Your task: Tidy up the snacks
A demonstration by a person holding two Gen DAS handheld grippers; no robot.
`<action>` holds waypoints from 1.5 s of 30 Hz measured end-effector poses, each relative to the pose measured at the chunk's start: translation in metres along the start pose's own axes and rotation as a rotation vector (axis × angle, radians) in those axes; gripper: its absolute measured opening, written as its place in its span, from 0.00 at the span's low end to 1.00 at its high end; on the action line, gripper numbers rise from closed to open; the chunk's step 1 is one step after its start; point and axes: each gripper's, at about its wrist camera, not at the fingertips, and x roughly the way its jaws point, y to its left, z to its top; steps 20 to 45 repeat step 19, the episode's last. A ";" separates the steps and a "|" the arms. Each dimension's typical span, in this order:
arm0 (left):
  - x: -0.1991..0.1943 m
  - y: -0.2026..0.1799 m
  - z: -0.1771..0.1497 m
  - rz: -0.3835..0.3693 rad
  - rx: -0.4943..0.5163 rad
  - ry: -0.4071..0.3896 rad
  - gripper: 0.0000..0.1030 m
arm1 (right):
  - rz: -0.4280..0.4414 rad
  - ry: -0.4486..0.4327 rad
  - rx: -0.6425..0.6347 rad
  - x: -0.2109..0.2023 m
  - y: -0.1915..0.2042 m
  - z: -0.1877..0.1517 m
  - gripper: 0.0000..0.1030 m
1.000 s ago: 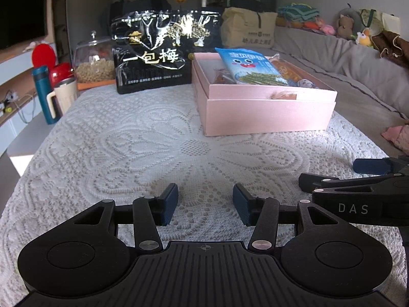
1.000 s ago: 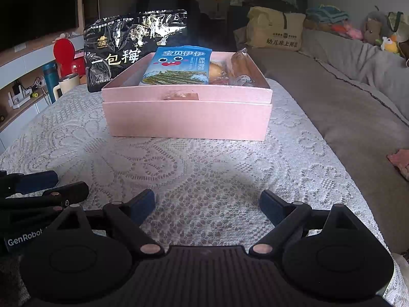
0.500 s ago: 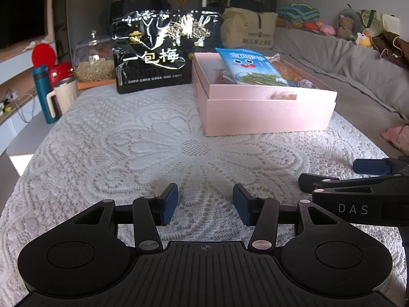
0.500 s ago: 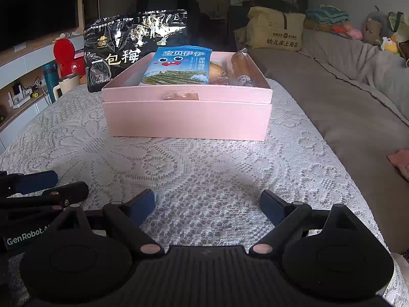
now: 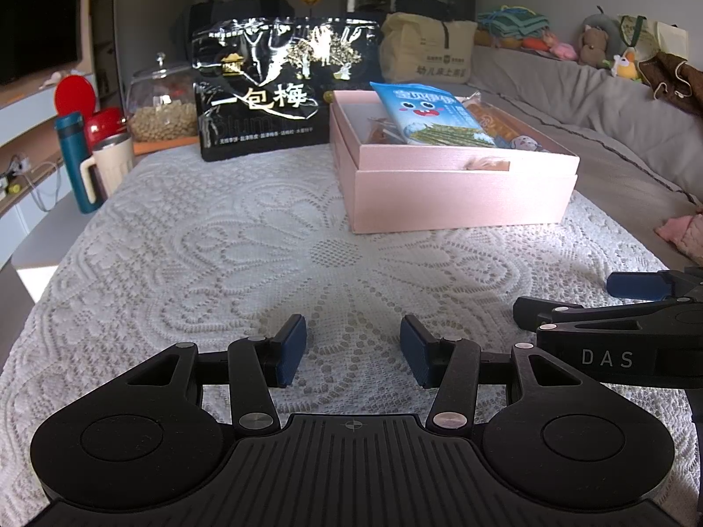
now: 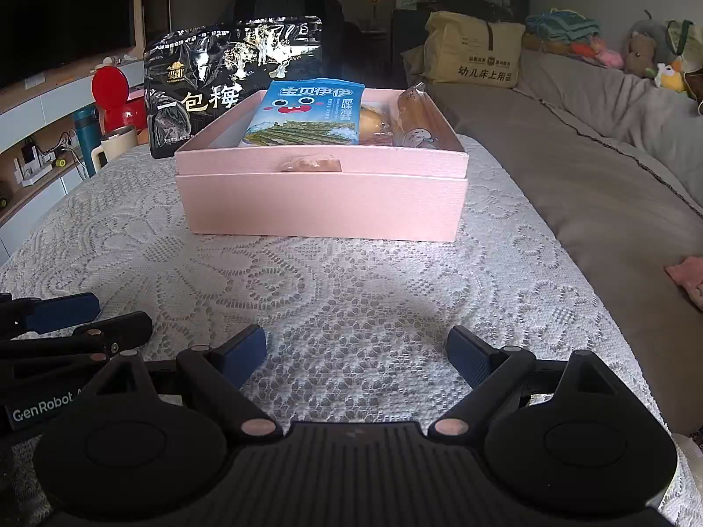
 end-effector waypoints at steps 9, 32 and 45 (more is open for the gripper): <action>0.000 0.000 0.000 -0.001 -0.001 0.000 0.52 | 0.000 0.000 0.000 0.000 0.000 0.000 0.88; 0.000 0.001 0.000 -0.006 -0.006 -0.001 0.52 | 0.000 0.000 0.000 0.000 0.000 0.000 0.88; 0.000 0.001 0.000 -0.006 -0.006 -0.001 0.52 | 0.000 0.000 0.000 0.000 0.000 0.000 0.88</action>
